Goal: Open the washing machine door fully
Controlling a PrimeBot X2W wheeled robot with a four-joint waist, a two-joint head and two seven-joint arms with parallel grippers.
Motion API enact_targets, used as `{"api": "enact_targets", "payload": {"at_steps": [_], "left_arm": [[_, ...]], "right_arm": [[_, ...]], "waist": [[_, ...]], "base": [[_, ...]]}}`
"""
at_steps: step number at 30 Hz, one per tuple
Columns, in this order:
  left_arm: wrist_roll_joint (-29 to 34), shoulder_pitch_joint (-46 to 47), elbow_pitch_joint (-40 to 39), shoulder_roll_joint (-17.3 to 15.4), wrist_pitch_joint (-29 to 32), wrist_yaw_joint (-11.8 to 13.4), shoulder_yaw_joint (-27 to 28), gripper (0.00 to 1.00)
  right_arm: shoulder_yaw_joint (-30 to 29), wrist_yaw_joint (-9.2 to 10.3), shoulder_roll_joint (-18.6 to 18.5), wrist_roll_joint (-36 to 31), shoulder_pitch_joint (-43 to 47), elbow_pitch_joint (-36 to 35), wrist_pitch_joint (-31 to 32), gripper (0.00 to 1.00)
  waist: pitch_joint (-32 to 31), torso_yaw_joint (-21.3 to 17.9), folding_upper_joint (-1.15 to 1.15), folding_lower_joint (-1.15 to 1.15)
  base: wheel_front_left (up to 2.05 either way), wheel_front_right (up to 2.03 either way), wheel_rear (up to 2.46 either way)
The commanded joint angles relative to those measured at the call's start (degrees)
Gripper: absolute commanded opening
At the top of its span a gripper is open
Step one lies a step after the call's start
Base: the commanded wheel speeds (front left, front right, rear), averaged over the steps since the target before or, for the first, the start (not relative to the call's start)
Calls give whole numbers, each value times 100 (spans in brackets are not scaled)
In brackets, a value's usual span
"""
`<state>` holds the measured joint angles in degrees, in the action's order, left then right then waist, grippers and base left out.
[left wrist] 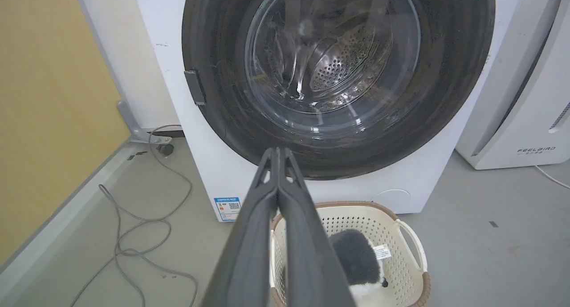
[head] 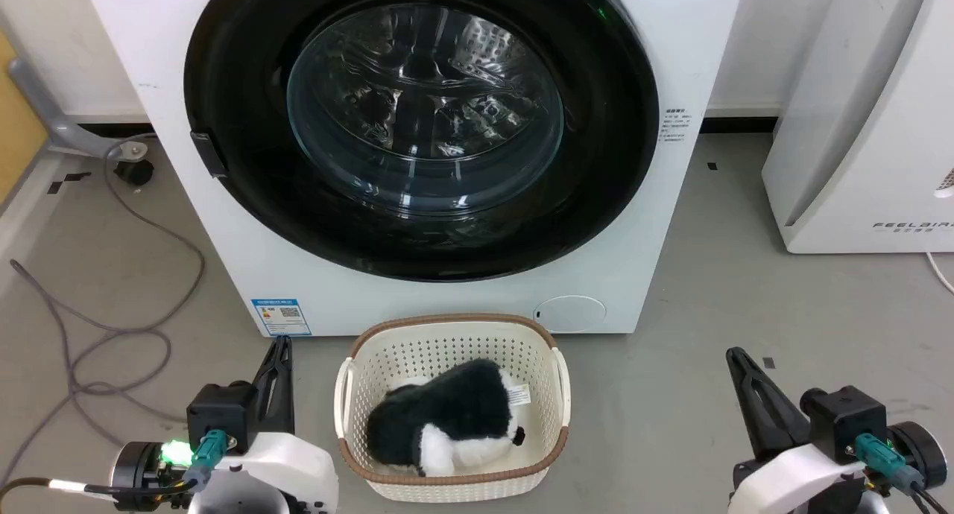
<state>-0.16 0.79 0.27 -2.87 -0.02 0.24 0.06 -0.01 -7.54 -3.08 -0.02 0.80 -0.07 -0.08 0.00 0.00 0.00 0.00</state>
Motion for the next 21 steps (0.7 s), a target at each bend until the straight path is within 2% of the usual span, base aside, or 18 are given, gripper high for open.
{"api": "enact_targets", "payload": {"at_steps": [1,21], "left_arm": [[16,-79,-27,0,2,-24,-6,0],[16,-79,-27,0,2,-24,-6,0]], "right_arm": [[1,5,20,2,-80,7,8,0],[1,5,20,2,-80,7,8,0]], "waist": [[0,0,0,0],[0,0,0,0]], "base": [[0,0,0],[0,0,0]]}}
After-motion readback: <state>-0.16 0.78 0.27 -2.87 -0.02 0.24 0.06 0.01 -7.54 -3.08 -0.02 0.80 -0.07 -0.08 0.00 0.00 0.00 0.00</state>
